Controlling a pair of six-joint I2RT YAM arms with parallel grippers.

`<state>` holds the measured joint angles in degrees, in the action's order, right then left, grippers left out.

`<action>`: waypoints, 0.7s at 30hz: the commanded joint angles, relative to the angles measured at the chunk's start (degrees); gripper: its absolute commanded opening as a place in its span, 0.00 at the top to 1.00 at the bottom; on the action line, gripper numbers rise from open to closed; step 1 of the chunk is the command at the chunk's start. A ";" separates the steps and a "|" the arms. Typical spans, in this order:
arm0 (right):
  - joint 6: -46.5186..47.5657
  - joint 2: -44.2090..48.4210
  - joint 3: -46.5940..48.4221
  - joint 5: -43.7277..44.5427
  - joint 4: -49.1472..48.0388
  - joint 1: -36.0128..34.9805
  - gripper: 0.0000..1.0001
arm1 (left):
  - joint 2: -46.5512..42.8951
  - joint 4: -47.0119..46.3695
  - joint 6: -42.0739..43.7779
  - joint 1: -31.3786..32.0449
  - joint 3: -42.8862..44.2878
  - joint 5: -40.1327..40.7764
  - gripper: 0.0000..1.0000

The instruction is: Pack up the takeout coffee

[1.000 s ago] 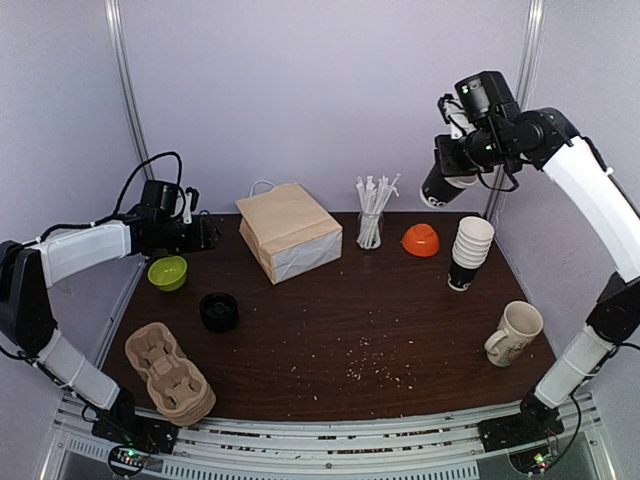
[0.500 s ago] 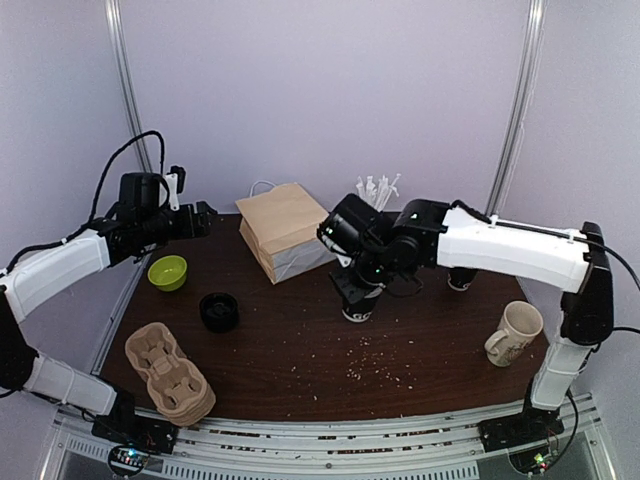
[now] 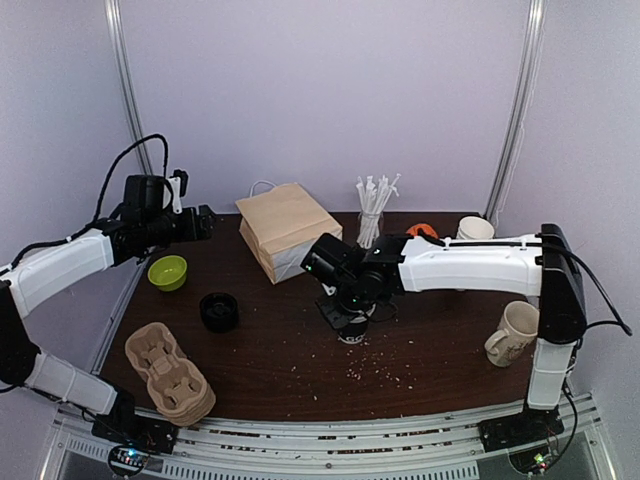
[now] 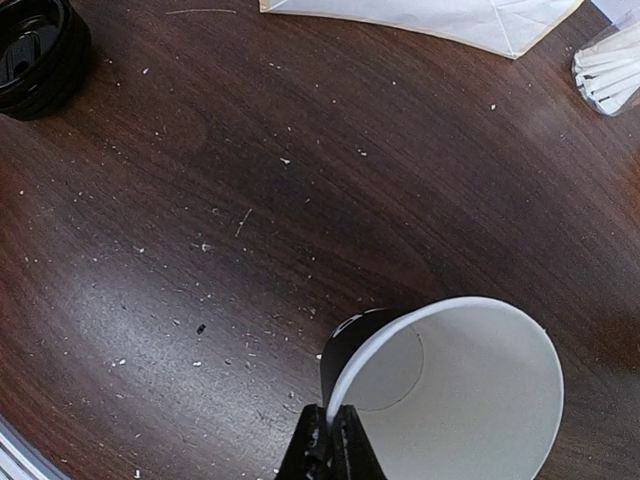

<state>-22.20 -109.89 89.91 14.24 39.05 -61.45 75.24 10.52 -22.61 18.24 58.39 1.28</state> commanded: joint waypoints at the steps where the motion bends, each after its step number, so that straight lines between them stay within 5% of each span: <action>1: -1.42 -0.28 -1.58 0.24 0.31 -0.84 0.99 | 0.80 -1.56 0.46 0.39 0.15 0.22 0.11; 14: -3.16 7.70 -0.10 -0.39 -0.29 -0.09 0.35 | 2.97 2.14 -1.83 1.03 1.34 1.27 0.11; 17: -4.06 12.37 -3.36 -2.90 -4.65 2.82 0.21 | 2.77 5.13 -3.67 0.95 0.41 1.21 0.12; 19: -4.79 15.98 -8.05 -5.74 -10.24 6.19 0.03 | 2.48 7.71 -5.10 0.43 -0.76 1.85 0.13; 21: -5.07 19.67 -12.91 -8.28 -16.70 9.12 0.00 | 1.81 10.08 -7.25 -1.05 -2.29 1.08 0.14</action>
<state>-25.76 -96.29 83.83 10.11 32.27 -57.93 77.89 15.88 -25.80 18.81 58.30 2.13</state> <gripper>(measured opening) 0.974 0.869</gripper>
